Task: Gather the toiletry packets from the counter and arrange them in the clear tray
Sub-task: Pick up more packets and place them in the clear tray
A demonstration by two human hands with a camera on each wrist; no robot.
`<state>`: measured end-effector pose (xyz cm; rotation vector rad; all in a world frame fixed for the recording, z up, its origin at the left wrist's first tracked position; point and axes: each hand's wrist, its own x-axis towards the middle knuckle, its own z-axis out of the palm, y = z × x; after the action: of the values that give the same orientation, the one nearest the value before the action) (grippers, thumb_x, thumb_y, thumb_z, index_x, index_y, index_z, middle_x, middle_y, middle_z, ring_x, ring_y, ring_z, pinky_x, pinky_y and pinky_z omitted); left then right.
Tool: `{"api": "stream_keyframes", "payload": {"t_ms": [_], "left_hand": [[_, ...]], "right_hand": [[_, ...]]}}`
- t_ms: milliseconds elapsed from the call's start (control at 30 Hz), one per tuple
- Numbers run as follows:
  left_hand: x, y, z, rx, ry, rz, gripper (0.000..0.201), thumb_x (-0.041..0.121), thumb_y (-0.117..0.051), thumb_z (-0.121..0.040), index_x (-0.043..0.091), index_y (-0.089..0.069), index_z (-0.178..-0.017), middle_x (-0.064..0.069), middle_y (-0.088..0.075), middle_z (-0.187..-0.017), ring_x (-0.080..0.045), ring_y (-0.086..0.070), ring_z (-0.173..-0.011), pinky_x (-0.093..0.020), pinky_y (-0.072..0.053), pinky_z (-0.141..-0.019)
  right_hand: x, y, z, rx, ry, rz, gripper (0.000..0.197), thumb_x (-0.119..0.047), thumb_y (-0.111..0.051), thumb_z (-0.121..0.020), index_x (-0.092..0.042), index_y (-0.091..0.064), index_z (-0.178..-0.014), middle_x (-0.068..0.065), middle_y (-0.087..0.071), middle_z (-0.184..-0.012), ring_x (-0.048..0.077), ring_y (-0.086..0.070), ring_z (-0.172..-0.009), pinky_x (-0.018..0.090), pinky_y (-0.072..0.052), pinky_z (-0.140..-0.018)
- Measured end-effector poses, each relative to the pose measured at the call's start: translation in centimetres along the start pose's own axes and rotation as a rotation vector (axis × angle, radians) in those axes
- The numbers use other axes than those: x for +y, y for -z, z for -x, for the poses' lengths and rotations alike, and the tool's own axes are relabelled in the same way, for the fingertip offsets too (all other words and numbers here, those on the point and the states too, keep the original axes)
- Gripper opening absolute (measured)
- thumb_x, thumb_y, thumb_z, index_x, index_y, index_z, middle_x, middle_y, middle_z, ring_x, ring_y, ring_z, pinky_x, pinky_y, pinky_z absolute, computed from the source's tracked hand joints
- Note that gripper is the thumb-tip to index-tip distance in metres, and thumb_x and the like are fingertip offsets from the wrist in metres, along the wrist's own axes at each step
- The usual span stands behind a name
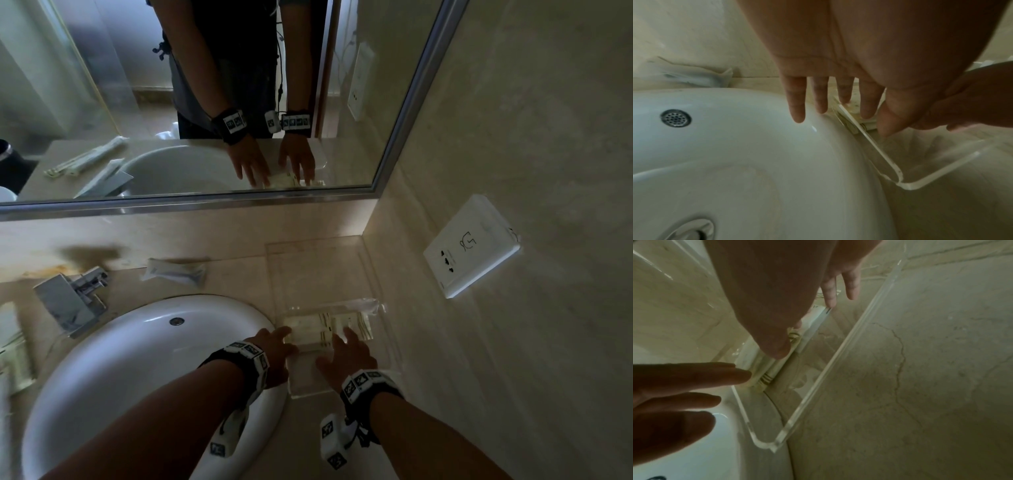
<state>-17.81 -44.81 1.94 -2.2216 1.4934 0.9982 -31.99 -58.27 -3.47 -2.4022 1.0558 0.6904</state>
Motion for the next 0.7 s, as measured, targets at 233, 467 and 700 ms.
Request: {"api": "stream_keyframes", "payload": {"t_ms": [233, 467, 700], "left_hand": [[0.0, 0.0, 0.0, 0.021, -0.002, 0.001, 0.057, 0.041, -0.048, -0.093, 0.037, -0.031, -0.147, 0.001, -0.003, -0.163, -0.031, -0.026, -0.139, -0.045, -0.037, -0.109], [0.3, 0.1, -0.8, 0.093, -0.016, 0.04, 0.06, 0.046, -0.055, -0.089, 0.035, -0.037, -0.145, -0.002, -0.017, -0.157, -0.028, -0.029, -0.138, -0.043, -0.038, -0.11], [-0.3, 1.0, 0.2, 0.127, 0.053, 0.139, 0.056, 0.041, -0.052, -0.092, 0.034, -0.038, -0.145, 0.001, -0.017, -0.159, -0.026, -0.025, -0.142, -0.043, -0.034, -0.114]], "right_hand": [[-0.1, 0.0, 0.2, 0.077, 0.038, -0.045, 0.078, -0.053, -0.048, -0.091, -0.021, -0.016, -0.155, 0.001, -0.012, -0.163, 0.024, -0.021, -0.147, 0.043, -0.028, -0.116], [1.0, 1.2, 0.1, 0.136, -0.112, -0.131, 0.049, -0.039, -0.051, -0.088, -0.031, -0.043, -0.135, 0.004, -0.04, -0.14, 0.026, -0.042, -0.127, 0.042, -0.042, -0.102], [1.2, 1.5, 0.7, 0.167, -0.036, -0.089, 0.052, -0.039, -0.051, -0.089, -0.033, -0.042, -0.14, 0.0, -0.031, -0.149, 0.023, -0.034, -0.135, 0.041, -0.038, -0.107]]}}
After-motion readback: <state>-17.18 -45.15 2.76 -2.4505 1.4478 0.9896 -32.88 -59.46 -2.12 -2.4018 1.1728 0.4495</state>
